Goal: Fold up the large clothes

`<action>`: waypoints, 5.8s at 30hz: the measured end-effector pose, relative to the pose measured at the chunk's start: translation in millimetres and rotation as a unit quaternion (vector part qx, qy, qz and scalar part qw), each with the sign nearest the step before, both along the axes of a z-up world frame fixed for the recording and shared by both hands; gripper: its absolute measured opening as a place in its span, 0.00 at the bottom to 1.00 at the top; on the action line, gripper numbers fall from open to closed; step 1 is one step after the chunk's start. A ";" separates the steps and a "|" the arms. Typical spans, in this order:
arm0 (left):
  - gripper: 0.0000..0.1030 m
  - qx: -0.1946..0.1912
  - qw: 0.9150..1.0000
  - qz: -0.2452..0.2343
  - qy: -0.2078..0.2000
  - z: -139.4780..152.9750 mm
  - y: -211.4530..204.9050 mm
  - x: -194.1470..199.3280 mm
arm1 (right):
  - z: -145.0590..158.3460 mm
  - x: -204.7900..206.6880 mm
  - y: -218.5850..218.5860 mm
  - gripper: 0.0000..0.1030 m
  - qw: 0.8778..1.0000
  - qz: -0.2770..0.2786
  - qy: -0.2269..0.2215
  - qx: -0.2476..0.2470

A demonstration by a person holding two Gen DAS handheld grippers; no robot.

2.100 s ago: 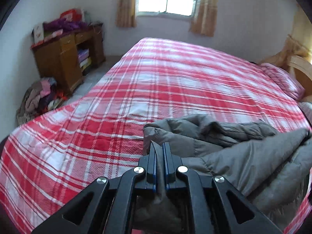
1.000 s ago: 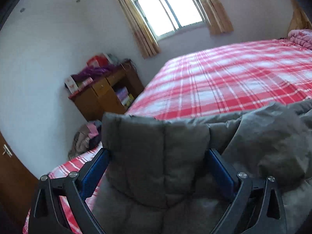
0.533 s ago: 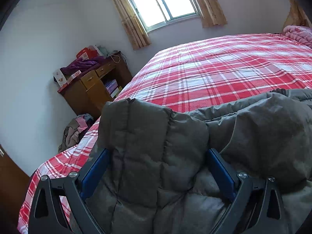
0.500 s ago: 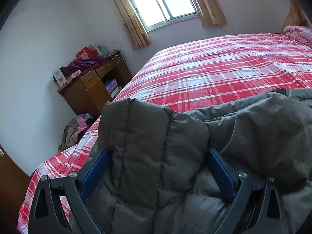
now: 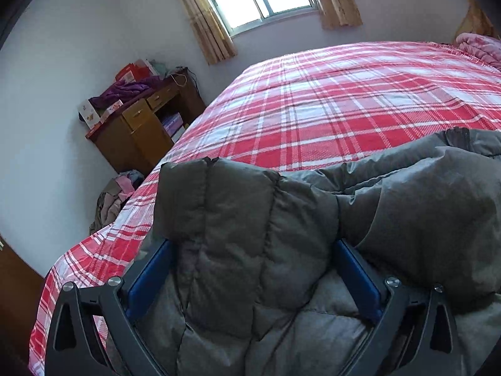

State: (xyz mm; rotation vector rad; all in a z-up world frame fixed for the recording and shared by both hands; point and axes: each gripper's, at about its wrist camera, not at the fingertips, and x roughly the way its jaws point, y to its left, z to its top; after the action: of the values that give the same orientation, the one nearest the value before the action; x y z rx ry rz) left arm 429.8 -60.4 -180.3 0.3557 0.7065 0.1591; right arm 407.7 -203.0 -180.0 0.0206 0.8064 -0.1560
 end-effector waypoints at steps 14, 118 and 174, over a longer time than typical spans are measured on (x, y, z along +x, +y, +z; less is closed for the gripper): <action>0.99 0.010 1.000 0.005 0.013 -6.3 -2.6 5.0 | -6.3 7.2 2.5 0.86 1.000 0.000 0.026 -0.004; 0.06 -0.309 0.950 -0.029 -0.013 44.2 126.3 -192.4 | -14.1 -147.0 115.5 0.97 0.985 0.070 -0.036 -0.151; 0.96 0.017 0.951 -0.258 -0.169 154.1 -126.7 -283.1 | 34.9 -212.6 -179.1 0.85 0.984 -0.164 -0.062 0.012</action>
State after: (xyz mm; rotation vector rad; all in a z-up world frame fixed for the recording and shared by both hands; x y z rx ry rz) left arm 146.7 -187.2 -26.2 0.5203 0.2559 -0.2611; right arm 195.2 -382.2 -145.1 0.1854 0.6756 -0.4526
